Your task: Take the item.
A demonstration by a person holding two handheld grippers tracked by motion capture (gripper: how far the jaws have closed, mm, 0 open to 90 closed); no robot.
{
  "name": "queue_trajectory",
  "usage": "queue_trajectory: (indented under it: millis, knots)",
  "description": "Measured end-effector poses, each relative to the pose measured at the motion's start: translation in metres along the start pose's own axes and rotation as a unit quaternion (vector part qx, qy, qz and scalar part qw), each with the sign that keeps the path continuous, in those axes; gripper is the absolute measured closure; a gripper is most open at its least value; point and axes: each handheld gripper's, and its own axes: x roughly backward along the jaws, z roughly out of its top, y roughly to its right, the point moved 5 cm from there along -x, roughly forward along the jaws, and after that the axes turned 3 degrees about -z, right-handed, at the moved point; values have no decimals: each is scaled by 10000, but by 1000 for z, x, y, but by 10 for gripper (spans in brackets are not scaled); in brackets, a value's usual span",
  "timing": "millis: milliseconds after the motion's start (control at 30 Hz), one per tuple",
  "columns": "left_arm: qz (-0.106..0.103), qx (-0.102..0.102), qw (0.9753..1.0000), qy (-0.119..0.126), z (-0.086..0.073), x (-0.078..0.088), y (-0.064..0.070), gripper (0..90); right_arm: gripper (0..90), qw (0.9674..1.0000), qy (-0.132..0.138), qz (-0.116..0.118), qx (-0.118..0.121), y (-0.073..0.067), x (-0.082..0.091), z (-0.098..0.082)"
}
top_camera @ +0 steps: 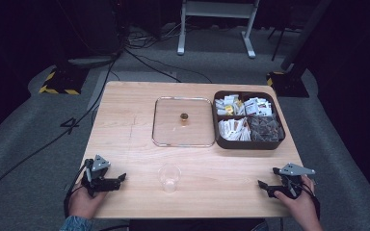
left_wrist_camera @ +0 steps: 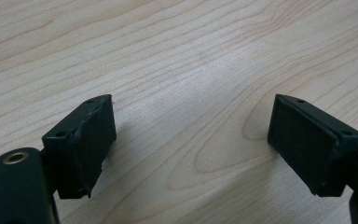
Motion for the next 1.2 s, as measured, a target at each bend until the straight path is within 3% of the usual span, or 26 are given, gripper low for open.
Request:
queue_trajectory:
  millis: [767, 867, 900, 1200]
  knots:
    - [-5, -8, 10000, 2, 0, 0, 0, 156, 150, 10000, -2, -30, -36, 0, 0, 0]
    - [-6, -9, 10000, 3, 0, 0, 0, 156, 219, 9999, 68, -55, -93, 0, 0, 1]
    - [-6, -10, 10000, 2, 0, 0, 0, 155, 247, 9998, 122, 55, -172, 0, 2, 3]
    - [-10, -27, 10000, -1, 0, 0, 0, 156, 218, 9987, 439, -14, -244, 1, 16, 19]
